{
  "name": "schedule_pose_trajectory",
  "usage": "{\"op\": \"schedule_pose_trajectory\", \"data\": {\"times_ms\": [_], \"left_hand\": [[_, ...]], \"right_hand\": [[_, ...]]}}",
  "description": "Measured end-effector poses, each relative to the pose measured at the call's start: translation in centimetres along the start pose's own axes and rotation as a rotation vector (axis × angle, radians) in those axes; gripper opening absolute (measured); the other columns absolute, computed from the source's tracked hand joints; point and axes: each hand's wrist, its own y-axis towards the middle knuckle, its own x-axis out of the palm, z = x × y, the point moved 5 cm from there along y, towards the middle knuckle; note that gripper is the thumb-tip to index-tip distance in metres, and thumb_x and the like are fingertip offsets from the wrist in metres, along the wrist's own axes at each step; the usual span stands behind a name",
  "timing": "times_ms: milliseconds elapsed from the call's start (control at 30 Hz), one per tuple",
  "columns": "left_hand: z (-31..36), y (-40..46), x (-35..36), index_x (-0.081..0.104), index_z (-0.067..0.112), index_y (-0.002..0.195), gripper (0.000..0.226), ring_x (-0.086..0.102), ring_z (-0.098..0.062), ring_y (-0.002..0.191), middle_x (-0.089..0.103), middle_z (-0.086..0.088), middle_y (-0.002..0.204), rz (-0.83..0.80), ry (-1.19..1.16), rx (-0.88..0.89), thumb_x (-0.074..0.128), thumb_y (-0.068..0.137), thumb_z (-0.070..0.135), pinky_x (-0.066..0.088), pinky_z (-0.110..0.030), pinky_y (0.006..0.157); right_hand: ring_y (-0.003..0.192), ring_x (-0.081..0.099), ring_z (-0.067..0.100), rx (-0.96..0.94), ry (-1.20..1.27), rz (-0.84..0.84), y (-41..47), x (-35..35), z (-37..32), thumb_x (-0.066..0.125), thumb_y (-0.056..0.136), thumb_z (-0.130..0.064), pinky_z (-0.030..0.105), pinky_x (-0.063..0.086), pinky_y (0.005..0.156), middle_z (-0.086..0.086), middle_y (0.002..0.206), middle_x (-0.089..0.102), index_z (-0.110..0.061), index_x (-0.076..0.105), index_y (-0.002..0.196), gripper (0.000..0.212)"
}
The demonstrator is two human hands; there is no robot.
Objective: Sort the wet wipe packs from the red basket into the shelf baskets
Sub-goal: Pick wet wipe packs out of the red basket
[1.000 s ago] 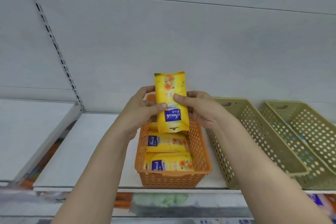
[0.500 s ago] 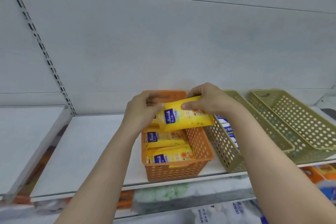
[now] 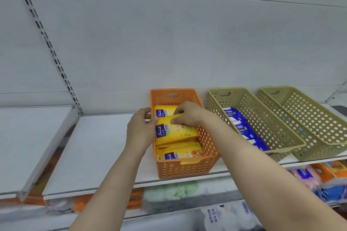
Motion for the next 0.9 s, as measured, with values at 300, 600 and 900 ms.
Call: {"op": "schedule_pose_trajectory", "data": {"times_ms": [300, 600, 900], "left_hand": [[-0.5, 0.0, 0.5, 0.05, 0.024, 0.135, 0.038, 0.057, -0.011, 0.094, 0.06, 0.0, 0.128, 0.034, 0.025, 0.007, 0.053, 0.099, 0.033, 0.048, -0.024, 0.068], [-0.1, -0.4, 0.6, 0.049, 0.023, 0.136, 0.039, 0.059, -0.012, 0.1, 0.06, 0.0, 0.129, 0.051, 0.101, 0.006, 0.051, 0.099, 0.035, 0.048, -0.026, 0.075], [1.5, -1.8, -0.2, 0.047, 0.022, 0.138, 0.047, 0.061, -0.022, 0.111, 0.06, -0.004, 0.13, -0.02, 0.189, -0.09, 0.056, 0.095, 0.04, 0.054, -0.038, 0.09]], "right_hand": [[0.124, 0.051, 0.02, -0.094, -0.148, 0.043, 0.1, 1.2, -0.4, 0.077, 0.078, -0.05, 0.04, 0.047, 0.1, -0.005, 0.129, 0.061, -0.034, 0.063, 0.127, 0.054], [0.13, 0.048, 0.024, -0.118, -0.261, -0.036, 0.5, 2.9, -0.6, 0.077, 0.077, -0.051, 0.046, 0.045, 0.105, -0.001, 0.14, 0.055, -0.034, 0.057, 0.133, 0.061], [0.119, 0.056, 0.025, -0.223, -0.412, -0.085, 0.1, 1.4, -1.6, 0.069, 0.087, -0.046, 0.037, 0.049, 0.096, 0.005, 0.139, 0.055, -0.021, 0.054, 0.138, 0.059]]}}
